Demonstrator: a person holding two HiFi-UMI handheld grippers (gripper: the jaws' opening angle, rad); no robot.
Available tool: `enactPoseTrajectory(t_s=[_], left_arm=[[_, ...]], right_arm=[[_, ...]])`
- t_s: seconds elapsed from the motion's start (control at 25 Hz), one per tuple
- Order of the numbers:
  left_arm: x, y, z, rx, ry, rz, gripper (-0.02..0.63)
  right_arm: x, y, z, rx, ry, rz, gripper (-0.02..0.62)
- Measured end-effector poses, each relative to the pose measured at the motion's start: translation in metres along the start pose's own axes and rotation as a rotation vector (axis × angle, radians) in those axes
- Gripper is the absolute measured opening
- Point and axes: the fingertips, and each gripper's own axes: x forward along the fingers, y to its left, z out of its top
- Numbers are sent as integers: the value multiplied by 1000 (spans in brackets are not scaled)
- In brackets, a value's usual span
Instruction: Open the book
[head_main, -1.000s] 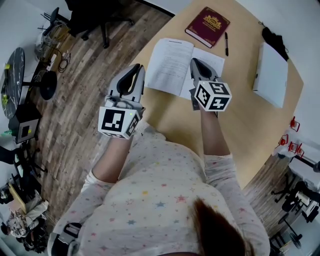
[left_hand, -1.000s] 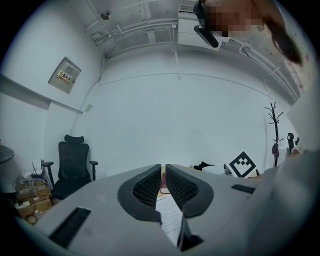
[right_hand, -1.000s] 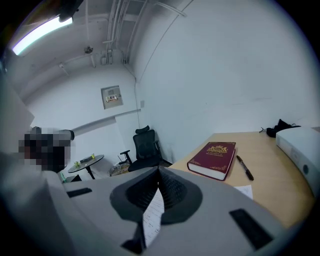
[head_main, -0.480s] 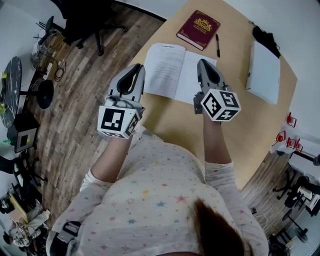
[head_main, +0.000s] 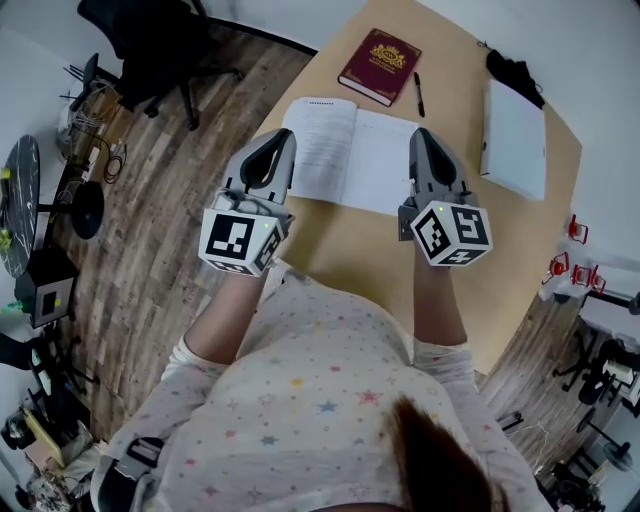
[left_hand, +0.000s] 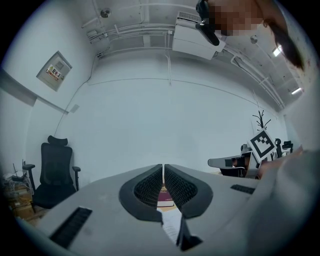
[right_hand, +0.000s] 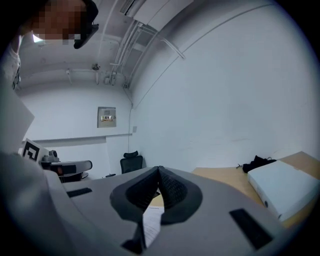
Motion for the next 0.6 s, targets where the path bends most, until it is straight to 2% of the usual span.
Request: enactPoseTrajectory(t_s=[0.28, 0.6], left_arm=[[7, -11, 9, 35, -6, -44, 20], [11, -24, 8, 29, -9, -71, 20]], right_arm=[[-28, -10, 17, -26, -34, -54, 2], [-54, -21, 25, -47, -48, -98, 0]])
